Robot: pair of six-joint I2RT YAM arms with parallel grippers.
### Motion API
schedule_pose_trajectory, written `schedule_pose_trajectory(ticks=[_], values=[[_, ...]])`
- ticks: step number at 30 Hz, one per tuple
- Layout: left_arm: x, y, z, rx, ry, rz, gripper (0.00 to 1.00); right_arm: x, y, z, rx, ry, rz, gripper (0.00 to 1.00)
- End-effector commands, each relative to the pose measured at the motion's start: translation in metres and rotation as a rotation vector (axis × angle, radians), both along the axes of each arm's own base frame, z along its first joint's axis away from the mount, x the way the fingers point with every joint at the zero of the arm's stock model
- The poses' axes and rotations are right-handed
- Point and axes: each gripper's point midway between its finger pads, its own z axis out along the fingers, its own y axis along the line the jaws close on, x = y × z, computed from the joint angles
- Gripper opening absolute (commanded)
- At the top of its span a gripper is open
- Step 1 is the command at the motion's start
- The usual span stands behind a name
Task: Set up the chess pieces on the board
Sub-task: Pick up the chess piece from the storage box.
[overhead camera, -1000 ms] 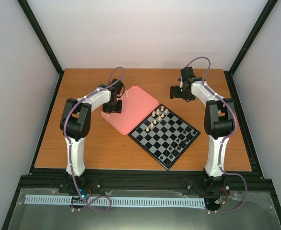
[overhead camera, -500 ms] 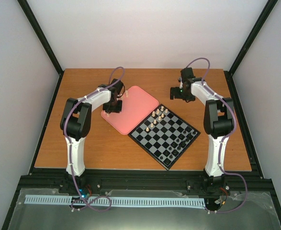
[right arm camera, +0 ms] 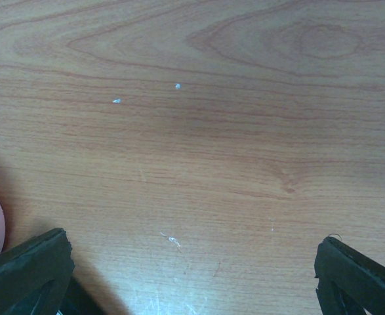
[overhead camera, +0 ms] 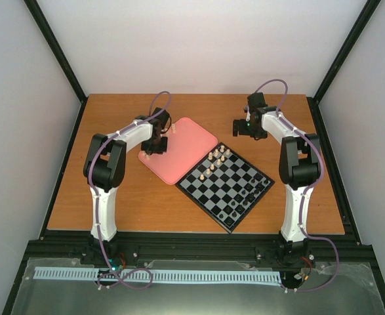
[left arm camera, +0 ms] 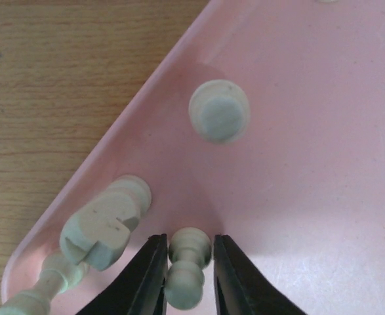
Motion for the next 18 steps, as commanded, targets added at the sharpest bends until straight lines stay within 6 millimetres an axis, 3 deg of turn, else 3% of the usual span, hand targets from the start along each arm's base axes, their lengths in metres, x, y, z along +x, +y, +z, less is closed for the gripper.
schedule_pose_trajectory(ticks=[1, 7, 13, 18], values=[[0.014, 0.004, 0.002, 0.006, -0.029, 0.02, 0.2, 0.004, -0.001, -0.002, 0.009, 0.003, 0.005, 1.0], [0.013, 0.006, 0.001, 0.016, -0.023, 0.022, 0.1, 0.003, 0.001, -0.004, 0.018, 0.009, 0.007, 1.0], [0.01, 0.005, 0.001, 0.004, -0.012, 0.015, 0.07, 0.003, 0.002, -0.005, 0.021, 0.012, 0.01, 1.0], [-0.002, -0.008, 0.02, -0.063, -0.013, -0.008, 0.07, 0.003, 0.001, -0.006, 0.02, 0.013, 0.009, 1.0]])
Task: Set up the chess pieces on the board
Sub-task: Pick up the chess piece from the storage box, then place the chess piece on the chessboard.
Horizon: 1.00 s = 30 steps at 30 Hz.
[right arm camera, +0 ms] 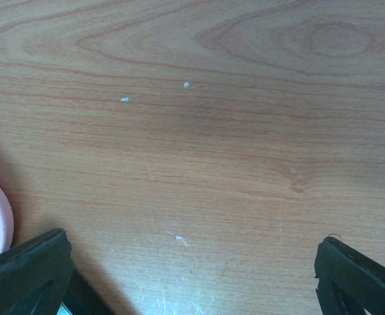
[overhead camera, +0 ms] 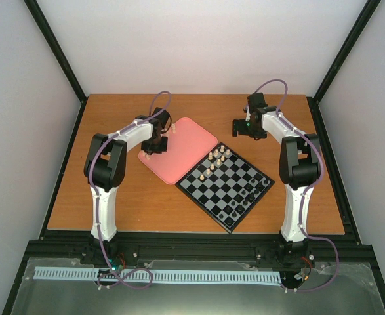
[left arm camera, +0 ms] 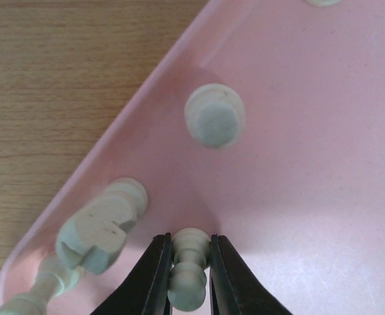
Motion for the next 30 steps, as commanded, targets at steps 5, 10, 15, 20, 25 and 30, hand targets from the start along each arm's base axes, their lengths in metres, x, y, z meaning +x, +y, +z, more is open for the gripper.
schedule_pose_trajectory(ticks=[5, 10, 15, 20, 25, 30], values=[[-0.027, -0.047, 0.055, -0.105, -0.026, -0.11, 0.07, 0.005, -0.004, -0.005, -0.008, 0.005, -0.002, 1.0], [-0.074, -0.102, 0.071, -0.19, 0.008, -0.223, 0.07, 0.006, -0.005, -0.001, -0.013, -0.005, -0.004, 1.0], [-0.125, -0.153, 0.076, -0.266, 0.071, -0.355, 0.07, 0.006, -0.005, -0.001, -0.016, -0.006, -0.005, 1.0], [-0.153, -0.169, 0.058, -0.264, 0.14, -0.418, 0.07, 0.009, -0.005, 0.004, -0.015, -0.014, -0.008, 1.0], [-0.161, -0.166, 0.052, -0.264, 0.152, -0.41, 0.07, 0.01, -0.005, 0.007, -0.016, -0.018, -0.011, 1.0], [-0.168, -0.167, 0.044, -0.274, 0.174, -0.409, 0.07, 0.009, -0.005, 0.009, -0.012, -0.019, -0.017, 1.0]])
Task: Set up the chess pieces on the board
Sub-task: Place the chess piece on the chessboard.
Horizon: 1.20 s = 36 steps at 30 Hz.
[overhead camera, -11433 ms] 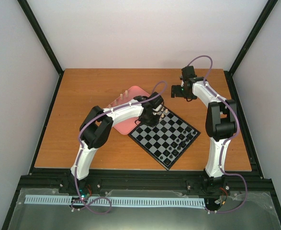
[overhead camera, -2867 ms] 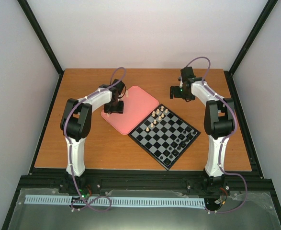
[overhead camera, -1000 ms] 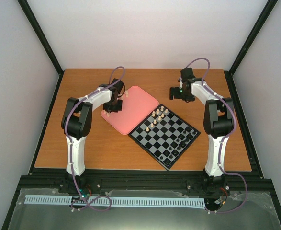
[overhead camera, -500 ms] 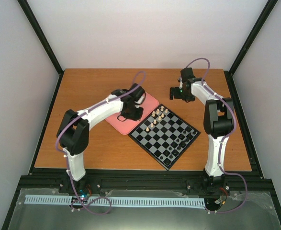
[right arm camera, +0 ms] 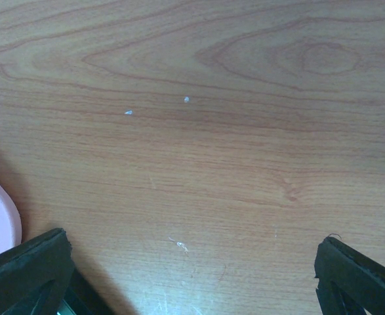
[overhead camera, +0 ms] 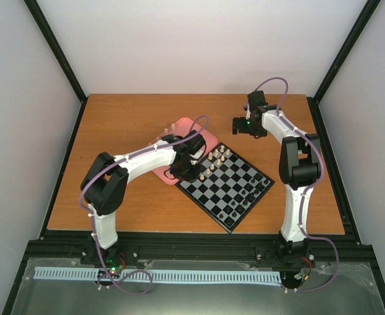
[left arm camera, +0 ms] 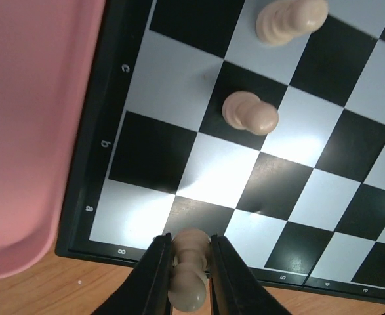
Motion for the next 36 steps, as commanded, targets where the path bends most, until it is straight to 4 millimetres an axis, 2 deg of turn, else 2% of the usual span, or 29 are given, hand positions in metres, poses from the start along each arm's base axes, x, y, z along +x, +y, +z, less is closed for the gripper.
schedule_pose_trajectory(ticks=[1, 8, 14, 19, 28, 31, 36], values=[[-0.004, -0.009, 0.003, -0.037, 0.01, 0.005, 0.07, 0.004, -0.005, 0.001, -0.009, -0.002, -0.015, 1.0], [-0.005, -0.026, 0.0, -0.062, 0.028, -0.023, 0.07, 0.003, -0.008, 0.009, -0.019, -0.017, -0.025, 1.0], [-0.003, -0.031, -0.009, -0.057, 0.041, -0.031, 0.07, 0.003, -0.008, 0.012, -0.019, -0.021, -0.024, 1.0], [0.005, -0.032, -0.008, -0.047, 0.016, -0.025, 0.07, 0.003, -0.009, 0.014, -0.021, -0.025, -0.025, 1.0], [0.009, -0.036, -0.015, -0.041, 0.022, -0.036, 0.08, 0.004, -0.011, 0.027, -0.026, -0.051, -0.033, 1.0], [0.008, -0.035, -0.019, -0.033, 0.03, -0.035, 0.08, 0.005, -0.011, 0.037, -0.022, -0.07, -0.036, 1.0], [0.007, -0.032, -0.025, -0.019, 0.032, -0.033, 0.08, 0.007, -0.01, 0.066, -0.011, -0.125, -0.037, 1.0]])
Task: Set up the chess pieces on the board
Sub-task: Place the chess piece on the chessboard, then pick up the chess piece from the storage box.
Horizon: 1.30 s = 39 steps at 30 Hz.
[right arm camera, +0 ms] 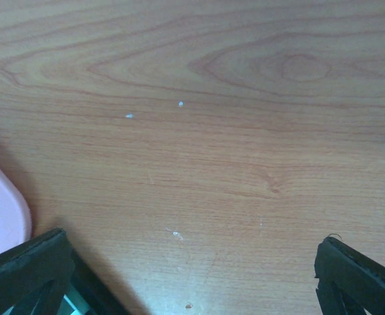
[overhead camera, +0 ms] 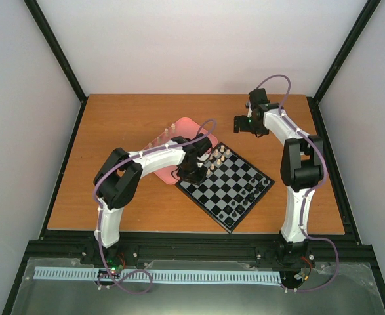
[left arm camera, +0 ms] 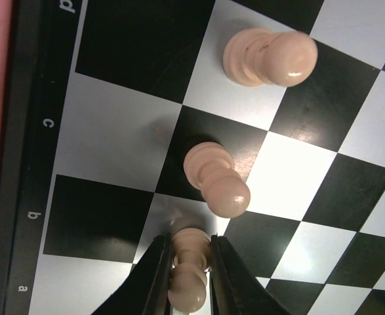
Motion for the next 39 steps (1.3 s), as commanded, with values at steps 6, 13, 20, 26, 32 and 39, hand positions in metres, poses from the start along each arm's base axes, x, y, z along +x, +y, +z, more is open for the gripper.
schedule_pose_trajectory(ticks=[6, 13, 20, 26, 32, 39], values=[[0.004, -0.008, 0.002, -0.01, -0.025, -0.01, 0.19, 0.011, -0.003, 0.072, 0.024, -0.144, -0.021, 1.0], [0.003, -0.004, 0.008, -0.006, -0.038, -0.013, 0.36, 0.01, -0.003, 0.076, 0.024, -0.148, -0.021, 1.0], [0.004, 0.0, 0.036, -0.023, -0.089, -0.014, 0.54, 0.009, -0.004, 0.086, 0.027, -0.165, -0.022, 1.0], [0.013, 0.021, 0.084, -0.025, -0.187, 0.014, 0.77, 0.004, 0.004, 0.106, 0.08, -0.175, -0.007, 1.0], [0.042, 0.076, 0.098, -0.025, -0.204, 0.169, 0.84, -0.007, 0.014, 0.113, 0.107, -0.168, 0.028, 1.0], [0.085, 0.161, 0.082, 0.028, -0.212, 0.414, 0.83, -0.026, 0.041, 0.111, 0.113, -0.136, 0.112, 1.0]])
